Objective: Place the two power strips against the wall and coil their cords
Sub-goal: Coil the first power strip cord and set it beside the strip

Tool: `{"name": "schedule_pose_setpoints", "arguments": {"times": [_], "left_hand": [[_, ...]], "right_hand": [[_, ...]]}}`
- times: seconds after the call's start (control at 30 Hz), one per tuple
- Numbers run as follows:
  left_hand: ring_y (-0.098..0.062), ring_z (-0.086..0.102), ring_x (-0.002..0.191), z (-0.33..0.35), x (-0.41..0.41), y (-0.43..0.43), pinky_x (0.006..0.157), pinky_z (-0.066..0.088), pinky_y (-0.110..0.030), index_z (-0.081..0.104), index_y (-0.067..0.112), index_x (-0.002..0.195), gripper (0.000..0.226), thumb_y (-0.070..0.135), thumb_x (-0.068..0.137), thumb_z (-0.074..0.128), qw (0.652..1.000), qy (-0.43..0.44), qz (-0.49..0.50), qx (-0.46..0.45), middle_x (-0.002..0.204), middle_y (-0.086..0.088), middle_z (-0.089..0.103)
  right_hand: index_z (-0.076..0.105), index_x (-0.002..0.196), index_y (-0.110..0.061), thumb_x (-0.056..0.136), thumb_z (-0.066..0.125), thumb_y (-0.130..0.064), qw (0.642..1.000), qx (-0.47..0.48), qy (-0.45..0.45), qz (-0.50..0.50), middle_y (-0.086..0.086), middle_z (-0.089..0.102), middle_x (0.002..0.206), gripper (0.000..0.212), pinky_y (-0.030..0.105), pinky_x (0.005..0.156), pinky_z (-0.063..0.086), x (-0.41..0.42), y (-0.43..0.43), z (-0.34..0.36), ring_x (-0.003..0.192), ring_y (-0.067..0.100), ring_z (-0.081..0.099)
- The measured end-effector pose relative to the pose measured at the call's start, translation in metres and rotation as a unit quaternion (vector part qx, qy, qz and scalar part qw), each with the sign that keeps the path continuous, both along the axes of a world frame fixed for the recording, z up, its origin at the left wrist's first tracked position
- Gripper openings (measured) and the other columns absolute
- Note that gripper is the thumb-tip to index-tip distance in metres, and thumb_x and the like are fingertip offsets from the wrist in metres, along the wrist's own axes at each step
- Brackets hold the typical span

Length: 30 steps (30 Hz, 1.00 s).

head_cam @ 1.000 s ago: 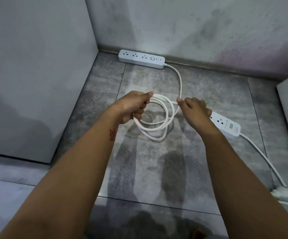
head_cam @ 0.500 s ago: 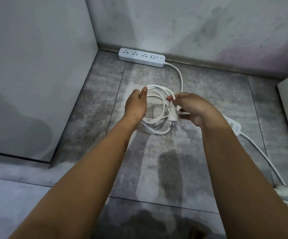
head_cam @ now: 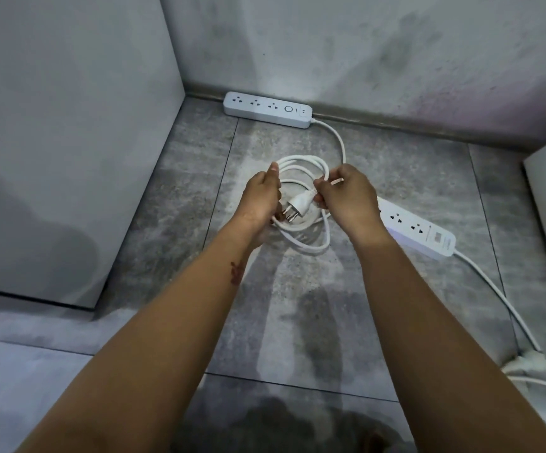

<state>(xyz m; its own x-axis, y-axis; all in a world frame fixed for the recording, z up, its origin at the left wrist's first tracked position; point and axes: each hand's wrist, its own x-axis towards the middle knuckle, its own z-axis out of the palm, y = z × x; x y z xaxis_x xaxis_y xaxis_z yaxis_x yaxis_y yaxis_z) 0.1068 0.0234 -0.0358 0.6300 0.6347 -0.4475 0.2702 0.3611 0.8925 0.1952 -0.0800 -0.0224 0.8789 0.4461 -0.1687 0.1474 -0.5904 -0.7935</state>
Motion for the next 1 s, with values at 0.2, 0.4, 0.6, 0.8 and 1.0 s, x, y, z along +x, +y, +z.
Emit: {"name": "schedule_pose_setpoints", "arguments": {"times": [0.2,0.4,0.6,0.8,1.0], "left_hand": [[-0.009,0.028,0.037,0.009,-0.001,0.007,0.051,0.035,-0.028,0.044,0.014,0.076,0.037,0.038,0.104,0.036,0.998,-0.016,-0.006,-0.063,0.049,0.006,0.032],[-0.007,0.021,0.036,0.014,0.003,0.001,0.043,0.029,-0.022,0.043,0.013,0.075,0.038,0.038,0.104,0.038,0.982,-0.079,0.008,-0.174,0.044,0.007,0.029],[-0.006,0.02,0.037,0.017,0.002,0.005,0.035,0.024,-0.019,0.046,0.013,0.076,0.037,0.038,0.103,0.041,0.975,-0.103,-0.023,-0.193,0.047,0.007,0.029],[-0.005,0.018,0.034,0.012,-0.003,0.017,0.032,0.021,-0.018,0.047,0.012,0.074,0.039,0.039,0.101,0.044,0.967,-0.118,-0.059,-0.217,0.048,0.007,0.026],[-0.006,0.021,0.035,0.007,-0.003,0.024,0.037,0.024,-0.019,0.051,0.011,0.083,0.027,0.029,0.102,0.046,0.976,-0.071,-0.031,-0.203,0.051,0.004,0.029]], "right_hand": [[0.058,0.094,-0.015,0.093,0.062,-0.026,0.994,-0.021,-0.103,0.001,0.003,0.074,0.08,0.012,0.042,0.079,0.055,-0.004,-0.002,-0.004,0.08,0.023,0.069],[0.052,0.091,-0.014,0.091,0.063,-0.024,0.992,-0.024,-0.123,-0.012,0.006,0.07,0.086,0.016,0.038,0.077,0.053,-0.005,0.0,-0.007,0.084,0.026,0.067],[0.04,0.1,-0.014,0.082,0.071,-0.024,0.992,-0.057,-0.113,-0.018,0.01,0.056,0.104,0.037,0.047,0.083,0.049,-0.005,-0.001,-0.014,0.097,0.032,0.058],[0.055,0.105,-0.017,0.089,0.067,-0.02,0.979,0.06,0.193,0.034,0.0,0.061,0.096,0.02,0.021,0.066,0.041,0.0,-0.015,-0.006,0.079,0.005,0.057],[0.055,0.095,-0.025,0.086,0.057,-0.005,0.992,0.012,0.005,0.128,-0.009,0.056,0.076,0.022,0.021,0.064,0.043,0.0,-0.016,-0.011,0.074,0.013,0.056]]}}
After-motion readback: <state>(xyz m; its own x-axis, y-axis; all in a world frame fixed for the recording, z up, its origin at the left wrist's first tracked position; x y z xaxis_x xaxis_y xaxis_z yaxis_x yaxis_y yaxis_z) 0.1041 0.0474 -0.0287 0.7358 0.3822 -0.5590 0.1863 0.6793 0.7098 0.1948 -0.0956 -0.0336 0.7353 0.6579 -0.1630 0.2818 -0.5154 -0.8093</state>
